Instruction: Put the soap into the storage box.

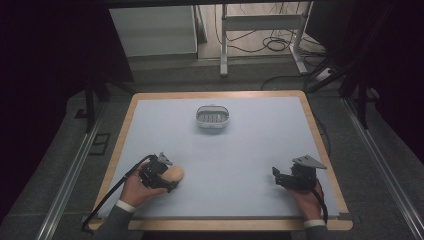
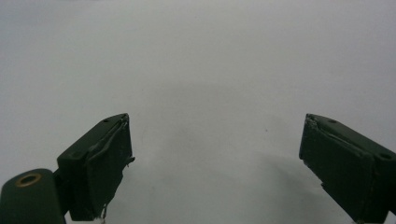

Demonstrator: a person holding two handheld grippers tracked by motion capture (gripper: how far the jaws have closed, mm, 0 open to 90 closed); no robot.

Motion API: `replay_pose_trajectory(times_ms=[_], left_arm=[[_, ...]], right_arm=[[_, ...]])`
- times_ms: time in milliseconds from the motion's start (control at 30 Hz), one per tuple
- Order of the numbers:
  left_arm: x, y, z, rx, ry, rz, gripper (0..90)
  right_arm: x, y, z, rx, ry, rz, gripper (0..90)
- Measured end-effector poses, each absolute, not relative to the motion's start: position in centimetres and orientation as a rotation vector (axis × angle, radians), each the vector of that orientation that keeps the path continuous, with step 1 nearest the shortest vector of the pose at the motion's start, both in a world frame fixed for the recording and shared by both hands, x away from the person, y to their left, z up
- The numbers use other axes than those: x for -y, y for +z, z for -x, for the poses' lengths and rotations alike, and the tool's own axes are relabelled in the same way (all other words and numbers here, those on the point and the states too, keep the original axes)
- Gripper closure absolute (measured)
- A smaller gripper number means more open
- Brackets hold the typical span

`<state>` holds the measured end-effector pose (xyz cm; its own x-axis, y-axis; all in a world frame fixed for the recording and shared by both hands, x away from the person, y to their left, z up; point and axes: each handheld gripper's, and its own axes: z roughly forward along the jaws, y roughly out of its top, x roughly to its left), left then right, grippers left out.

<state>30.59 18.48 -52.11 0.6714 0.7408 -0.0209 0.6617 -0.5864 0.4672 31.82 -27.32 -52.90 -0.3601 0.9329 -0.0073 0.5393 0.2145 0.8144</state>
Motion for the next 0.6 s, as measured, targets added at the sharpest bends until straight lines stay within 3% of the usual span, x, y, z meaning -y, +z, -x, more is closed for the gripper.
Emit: replay_pose_trajectory(times_ms=[600], left_arm=[[-18.98,-51.37,-30.60,-1.074,0.265,-2.418,32.4]], right_arm=[[27.37,-52.87,-31.75,-1.975,1.022,-1.360,9.6]])
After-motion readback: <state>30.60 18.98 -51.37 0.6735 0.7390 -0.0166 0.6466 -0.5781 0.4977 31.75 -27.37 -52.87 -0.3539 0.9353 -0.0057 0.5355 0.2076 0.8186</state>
